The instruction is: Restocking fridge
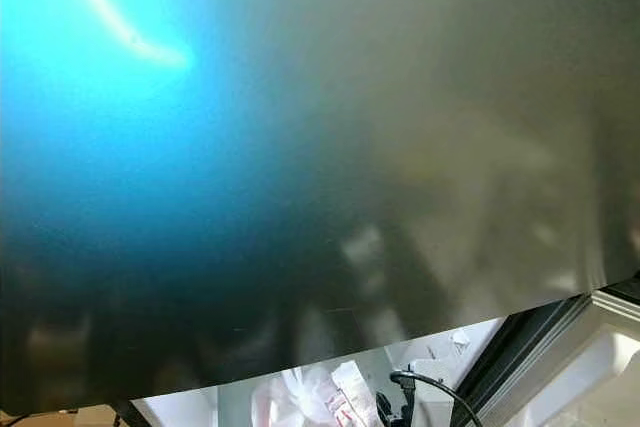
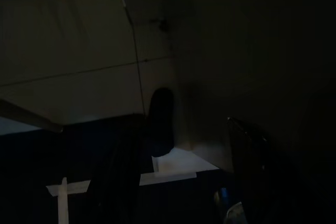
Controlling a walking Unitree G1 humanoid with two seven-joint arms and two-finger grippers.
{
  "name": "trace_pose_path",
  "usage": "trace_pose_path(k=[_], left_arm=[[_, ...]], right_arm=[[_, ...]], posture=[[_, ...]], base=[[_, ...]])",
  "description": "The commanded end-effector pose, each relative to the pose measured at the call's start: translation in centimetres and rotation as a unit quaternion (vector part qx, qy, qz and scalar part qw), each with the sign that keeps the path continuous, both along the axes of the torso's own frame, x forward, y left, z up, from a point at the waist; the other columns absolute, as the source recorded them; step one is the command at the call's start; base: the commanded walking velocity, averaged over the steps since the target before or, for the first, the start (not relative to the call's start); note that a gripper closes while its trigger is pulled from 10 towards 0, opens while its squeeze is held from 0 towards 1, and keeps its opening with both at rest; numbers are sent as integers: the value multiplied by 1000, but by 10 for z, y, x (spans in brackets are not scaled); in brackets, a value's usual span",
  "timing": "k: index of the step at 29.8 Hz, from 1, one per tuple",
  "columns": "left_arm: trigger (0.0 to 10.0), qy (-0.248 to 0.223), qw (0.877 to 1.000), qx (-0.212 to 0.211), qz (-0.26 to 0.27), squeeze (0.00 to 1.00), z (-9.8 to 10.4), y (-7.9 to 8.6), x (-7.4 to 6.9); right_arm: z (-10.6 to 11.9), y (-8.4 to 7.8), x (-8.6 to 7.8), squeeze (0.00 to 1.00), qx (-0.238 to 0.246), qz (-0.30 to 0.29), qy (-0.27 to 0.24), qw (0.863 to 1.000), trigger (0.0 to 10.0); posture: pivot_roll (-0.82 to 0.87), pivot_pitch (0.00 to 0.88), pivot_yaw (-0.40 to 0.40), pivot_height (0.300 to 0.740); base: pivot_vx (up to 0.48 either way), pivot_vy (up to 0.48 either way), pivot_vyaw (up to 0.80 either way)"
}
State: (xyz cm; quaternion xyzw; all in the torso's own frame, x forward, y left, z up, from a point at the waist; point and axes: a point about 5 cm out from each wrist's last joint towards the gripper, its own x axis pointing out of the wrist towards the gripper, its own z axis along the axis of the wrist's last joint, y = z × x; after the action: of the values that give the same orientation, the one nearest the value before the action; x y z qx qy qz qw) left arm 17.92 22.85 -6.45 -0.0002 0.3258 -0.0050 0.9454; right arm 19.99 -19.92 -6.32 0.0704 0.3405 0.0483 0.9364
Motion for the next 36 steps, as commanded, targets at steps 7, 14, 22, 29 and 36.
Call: trace_pose_path(k=[7, 14, 22, 29, 36], left_arm=[[10000, 15, 1000, -10, -9, 0, -4, -6, -3], [10000, 17, 1000, -10, -8, 0, -5, -5, -4], [10000, 19, 1000, -12, -8, 0, -5, -7, -4], [10000, 20, 1000, -14, -11, 0, -5, -9, -3], [10000, 18, 1000, -16, -15, 0, -5, -11, -3]], right_arm=[[-1, 1, -1, 0, -3, -1, 5, 1000, 10000], [-1, 1, -1, 0, -2, 0, 6, 1000, 10000], [0, 1, 1, 0, -3, 0, 5, 1000, 10000], [2, 1, 4, 0, -4, 3, 0, 1000, 10000], [4, -1, 7, 0, -7, 6, -4, 1000, 10000]], posture=[[-11, 48, 7, 740], [-8, 50, 6, 740], [-12, 52, 6, 740], [-21, 50, 6, 740], [-28, 45, 5, 740]], base=[[-240, 0, 0], [-209, 0, 0], [-255, 0, 0], [-253, 0, 0], [-252, 0, 0]])
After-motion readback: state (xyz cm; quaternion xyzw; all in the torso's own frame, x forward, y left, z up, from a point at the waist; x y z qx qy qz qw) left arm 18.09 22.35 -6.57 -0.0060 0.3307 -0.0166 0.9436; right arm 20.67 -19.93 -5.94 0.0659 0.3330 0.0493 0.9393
